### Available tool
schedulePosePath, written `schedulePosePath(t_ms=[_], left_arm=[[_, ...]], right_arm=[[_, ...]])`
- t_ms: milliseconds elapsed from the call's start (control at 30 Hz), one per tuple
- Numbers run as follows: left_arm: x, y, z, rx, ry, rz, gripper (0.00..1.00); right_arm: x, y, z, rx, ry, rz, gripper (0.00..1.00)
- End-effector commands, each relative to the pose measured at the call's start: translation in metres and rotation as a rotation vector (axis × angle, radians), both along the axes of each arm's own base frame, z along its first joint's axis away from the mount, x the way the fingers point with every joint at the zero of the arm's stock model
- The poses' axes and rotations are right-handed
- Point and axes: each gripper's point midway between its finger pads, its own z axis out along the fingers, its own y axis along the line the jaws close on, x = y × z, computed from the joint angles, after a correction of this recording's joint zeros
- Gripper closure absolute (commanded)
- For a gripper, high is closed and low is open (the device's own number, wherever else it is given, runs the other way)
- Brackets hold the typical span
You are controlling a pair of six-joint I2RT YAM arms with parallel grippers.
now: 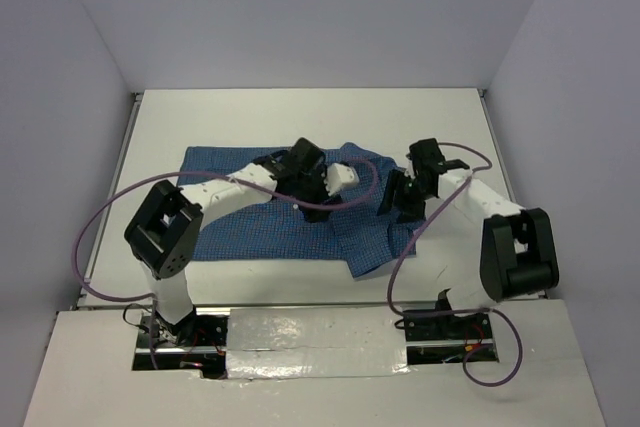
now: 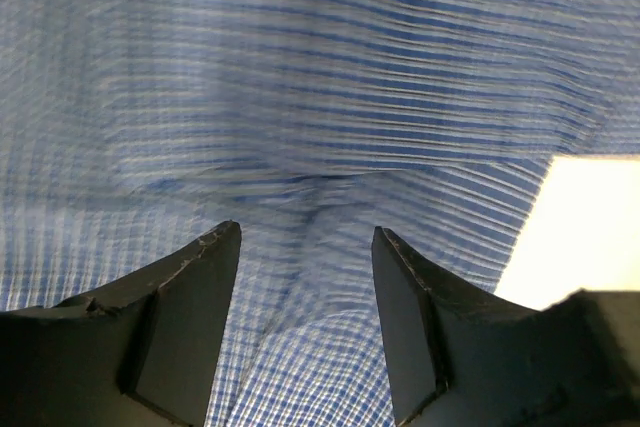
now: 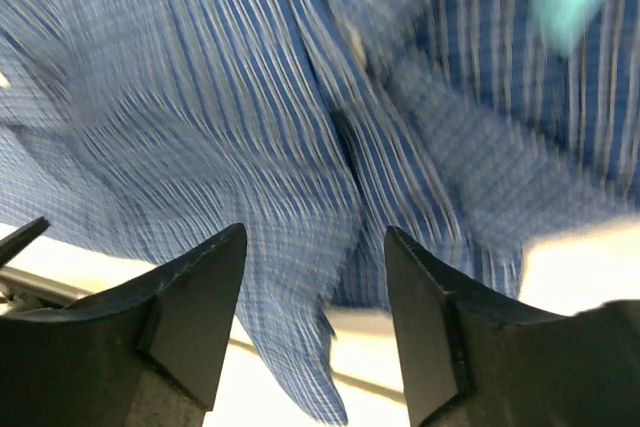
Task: Fold and stack the long sleeve shirts
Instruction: Fold the shirt
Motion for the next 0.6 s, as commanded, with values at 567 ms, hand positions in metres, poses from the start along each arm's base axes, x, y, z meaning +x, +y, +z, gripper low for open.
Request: schedulePosePath(t_ms=[567], left_arm=[[-0.115,-0.063,-0.001,-0.023,-0.666,-0.969,0.28]], right_arm=[[-0.099,0.029,-0.015,0.190,0.061,-0.007,0.42]])
